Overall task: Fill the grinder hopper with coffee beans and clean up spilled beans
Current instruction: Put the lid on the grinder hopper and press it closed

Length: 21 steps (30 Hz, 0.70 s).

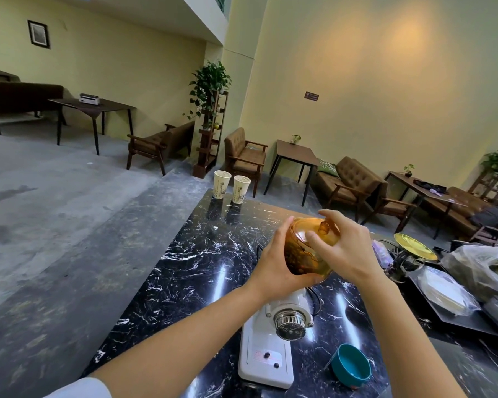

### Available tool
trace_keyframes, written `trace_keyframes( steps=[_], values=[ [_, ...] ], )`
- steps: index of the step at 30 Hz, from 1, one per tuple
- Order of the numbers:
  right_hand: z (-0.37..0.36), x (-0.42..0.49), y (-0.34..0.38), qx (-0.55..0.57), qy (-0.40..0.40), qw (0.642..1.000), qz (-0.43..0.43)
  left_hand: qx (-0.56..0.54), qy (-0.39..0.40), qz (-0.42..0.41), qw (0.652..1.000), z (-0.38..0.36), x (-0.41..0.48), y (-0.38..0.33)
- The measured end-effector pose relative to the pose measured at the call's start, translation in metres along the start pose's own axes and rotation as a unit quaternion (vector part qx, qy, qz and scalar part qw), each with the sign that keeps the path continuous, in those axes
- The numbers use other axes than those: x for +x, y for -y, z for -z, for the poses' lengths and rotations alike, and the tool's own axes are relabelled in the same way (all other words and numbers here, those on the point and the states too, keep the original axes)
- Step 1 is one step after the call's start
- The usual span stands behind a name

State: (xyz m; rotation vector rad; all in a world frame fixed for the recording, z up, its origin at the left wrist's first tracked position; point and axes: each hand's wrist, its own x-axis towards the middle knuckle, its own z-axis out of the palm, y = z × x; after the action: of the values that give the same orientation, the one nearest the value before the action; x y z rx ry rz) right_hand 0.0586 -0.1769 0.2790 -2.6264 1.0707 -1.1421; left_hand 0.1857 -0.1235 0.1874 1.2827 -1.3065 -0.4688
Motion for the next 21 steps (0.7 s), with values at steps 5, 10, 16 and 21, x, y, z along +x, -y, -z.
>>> trace_keyframes(
  steps=[5, 10, 16, 21],
  values=[
    [-0.001, 0.003, 0.004, 0.067, -0.086, 0.993, -0.051, 0.013, -0.003, -0.002, 1.0, 0.0, -0.001, -0.002],
    [-0.008, 0.0, 0.008, 0.0, -0.007, 0.999, -0.039, 0.006, -0.002, 0.012, 1.0, 0.0, -0.002, -0.002],
    [-0.002, -0.001, 0.007, -0.017, 0.084, 0.993, -0.078, 0.014, 0.0, -0.002, 1.0, 0.0, -0.004, -0.001],
    [0.005, 0.001, 0.006, -0.044, 0.159, 0.983, -0.08, 0.015, -0.008, -0.015, 1.0, 0.001, -0.003, -0.001]
  ],
)
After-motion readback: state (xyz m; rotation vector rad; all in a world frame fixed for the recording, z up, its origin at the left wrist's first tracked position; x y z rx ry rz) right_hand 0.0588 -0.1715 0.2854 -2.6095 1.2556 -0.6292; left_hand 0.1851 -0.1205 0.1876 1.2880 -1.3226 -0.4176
